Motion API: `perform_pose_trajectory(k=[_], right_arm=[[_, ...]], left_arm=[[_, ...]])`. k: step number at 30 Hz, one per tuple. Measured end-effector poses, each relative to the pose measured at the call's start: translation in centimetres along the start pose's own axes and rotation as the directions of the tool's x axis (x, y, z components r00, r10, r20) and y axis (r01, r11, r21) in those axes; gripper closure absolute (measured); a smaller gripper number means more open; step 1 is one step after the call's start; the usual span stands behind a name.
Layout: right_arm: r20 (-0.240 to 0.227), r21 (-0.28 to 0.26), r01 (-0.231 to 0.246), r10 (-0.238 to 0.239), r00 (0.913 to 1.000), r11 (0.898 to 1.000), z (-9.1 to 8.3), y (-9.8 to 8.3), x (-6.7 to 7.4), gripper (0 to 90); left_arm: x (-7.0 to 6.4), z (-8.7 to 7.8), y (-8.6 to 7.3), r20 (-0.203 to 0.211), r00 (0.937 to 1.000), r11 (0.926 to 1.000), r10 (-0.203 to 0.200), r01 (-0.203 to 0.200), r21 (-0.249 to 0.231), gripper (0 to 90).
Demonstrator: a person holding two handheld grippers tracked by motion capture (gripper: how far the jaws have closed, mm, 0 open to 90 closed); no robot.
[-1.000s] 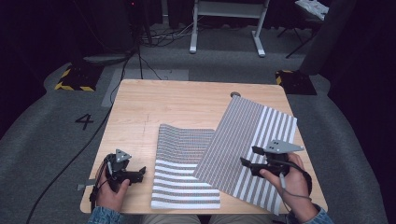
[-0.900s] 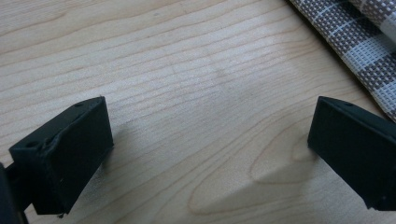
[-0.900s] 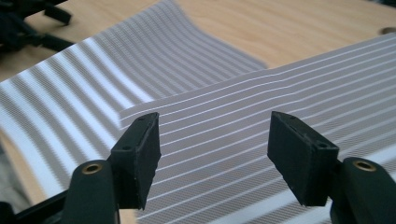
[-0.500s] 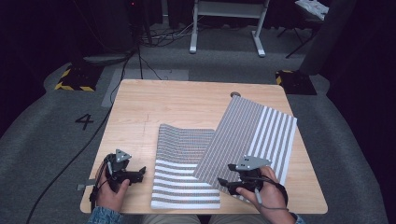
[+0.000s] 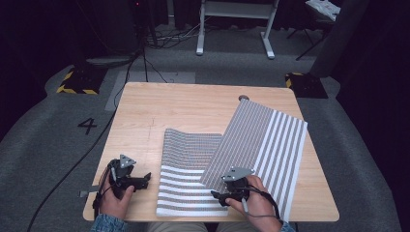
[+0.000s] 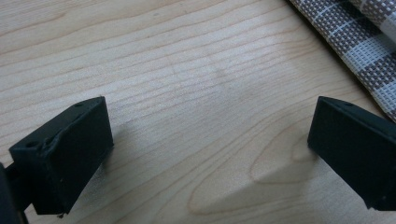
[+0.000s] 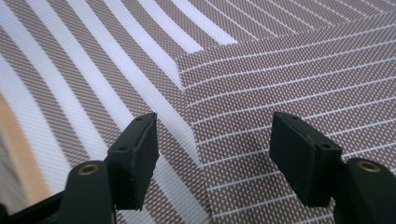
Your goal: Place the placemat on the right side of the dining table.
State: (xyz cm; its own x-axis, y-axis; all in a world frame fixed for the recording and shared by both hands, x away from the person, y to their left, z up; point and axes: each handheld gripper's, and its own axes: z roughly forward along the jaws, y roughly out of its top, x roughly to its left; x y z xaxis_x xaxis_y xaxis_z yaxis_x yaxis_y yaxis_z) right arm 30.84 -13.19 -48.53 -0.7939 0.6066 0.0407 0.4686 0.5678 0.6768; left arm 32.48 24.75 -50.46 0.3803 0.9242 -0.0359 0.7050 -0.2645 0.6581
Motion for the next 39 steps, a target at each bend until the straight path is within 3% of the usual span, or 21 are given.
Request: perform_pose_trajectory(k=[4,9,11,16,18,24,30,35,39], right_arm=[[0.039,-0.001,-0.006,0.006,0.9992,1.0,0.5,-0.3,-0.3,35.5],[0.038,-0.007,-0.033,0.033,0.9987,0.999,0.3,-0.4,-1.0,47.5],[0.032,-0.004,-0.031,0.031,0.999,1.0,0.2,-0.3,-1.2,53.6],[0.03,0.02,-0.013,0.013,0.9995,1.0,-0.3,-0.1,-1.8,81.2],[0.027,0.018,-0.003,0.003,0.9996,1.0,-0.7,0.0,-2.0,85.1],[0.057,-0.031,0.084,-0.082,0.995,0.996,-2.8,0.2,-2.0,86.6],[0.02,-0.038,0.049,-0.048,0.9986,0.998,-4.7,-0.9,-1.6,85.9],[0.003,0.008,0.044,-0.044,0.999,0.999,-5.9,-2.9,-1.5,84.2],[0.021,0.038,0.036,-0.037,0.9991,0.999,-6.9,-4.3,-1.9,83.9]], left_arm=[[0.0,0.0,0.0,0.0,1.0,1.0,0.0,0.0,0.0,0.1],[0.0,0.0,0.0,0.0,1.0,1.0,0.0,0.0,0.0,0.1],[0.0,0.0,0.0,0.0,1.0,1.0,0.0,0.0,0.0,0.1],[0.0,0.0,0.0,0.0,1.0,1.0,0.0,0.0,0.0,0.1],[0.0,0.0,0.0,0.0,1.0,1.0,0.0,0.0,0.0,0.1],[0.0,0.0,0.0,0.0,1.0,1.0,0.0,0.0,0.0,0.1],[0.0,0.0,0.0,0.0,1.0,1.0,0.0,0.0,-0.001,0.1],[0.0,0.0,0.0,0.0,1.0,1.0,0.0,0.0,0.0,0.1],[0.0,0.0,0.0,0.0,1.0,1.0,0.0,0.0,0.001,0.1]])
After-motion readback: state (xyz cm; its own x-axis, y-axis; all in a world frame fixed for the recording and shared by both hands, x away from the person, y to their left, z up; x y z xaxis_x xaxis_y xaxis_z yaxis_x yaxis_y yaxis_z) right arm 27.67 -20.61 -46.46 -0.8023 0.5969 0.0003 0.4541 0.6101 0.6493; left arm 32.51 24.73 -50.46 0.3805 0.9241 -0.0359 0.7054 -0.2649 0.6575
